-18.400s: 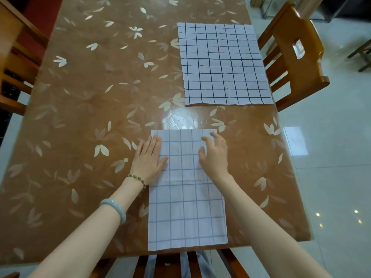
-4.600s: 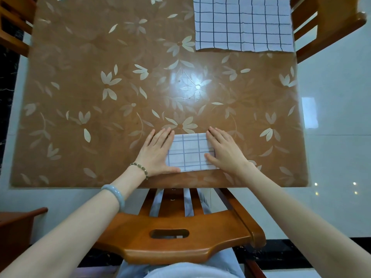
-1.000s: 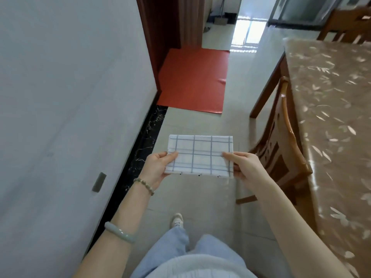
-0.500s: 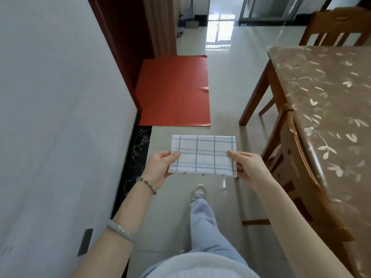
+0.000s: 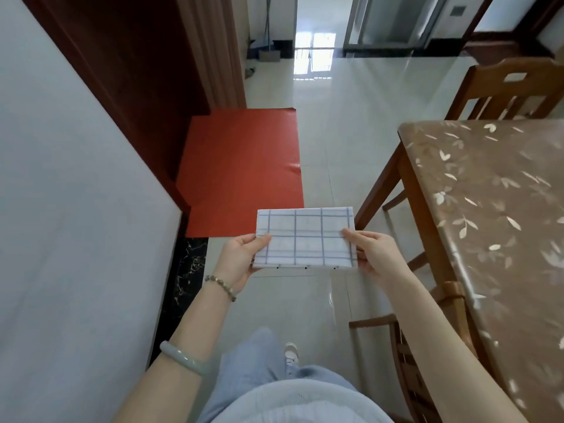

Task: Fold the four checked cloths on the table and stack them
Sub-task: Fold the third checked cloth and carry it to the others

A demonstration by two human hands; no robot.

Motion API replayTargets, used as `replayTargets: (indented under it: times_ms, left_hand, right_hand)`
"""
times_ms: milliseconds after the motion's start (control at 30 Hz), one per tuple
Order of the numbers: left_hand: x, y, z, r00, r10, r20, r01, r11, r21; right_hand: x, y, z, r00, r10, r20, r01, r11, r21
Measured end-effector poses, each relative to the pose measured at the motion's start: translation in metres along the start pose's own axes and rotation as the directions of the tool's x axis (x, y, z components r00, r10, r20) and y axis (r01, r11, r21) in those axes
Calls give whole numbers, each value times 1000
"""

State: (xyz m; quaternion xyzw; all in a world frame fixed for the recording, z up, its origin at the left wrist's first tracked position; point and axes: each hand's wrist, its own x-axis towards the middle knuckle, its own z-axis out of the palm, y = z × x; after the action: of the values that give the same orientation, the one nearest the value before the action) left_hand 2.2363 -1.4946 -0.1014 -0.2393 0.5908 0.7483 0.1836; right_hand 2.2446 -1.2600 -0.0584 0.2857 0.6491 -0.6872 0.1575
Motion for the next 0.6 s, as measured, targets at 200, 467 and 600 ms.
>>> replayTargets:
  times_ms: [200, 467, 600]
  left_hand:
    - [102, 59, 16, 999, -3, 37, 1, 999, 43]
    - [249, 169, 47, 986, -14, 163, -1, 996, 88]
    - [310, 220, 66, 976, -12, 218, -18, 990, 137]
  right_hand:
    - [89, -56, 20, 999, 18, -32, -16, 999, 50]
    - [221, -144, 51, 989, 7, -146, 20, 984, 180]
    - [271, -189, 59, 981, -7, -195, 55, 969, 243]
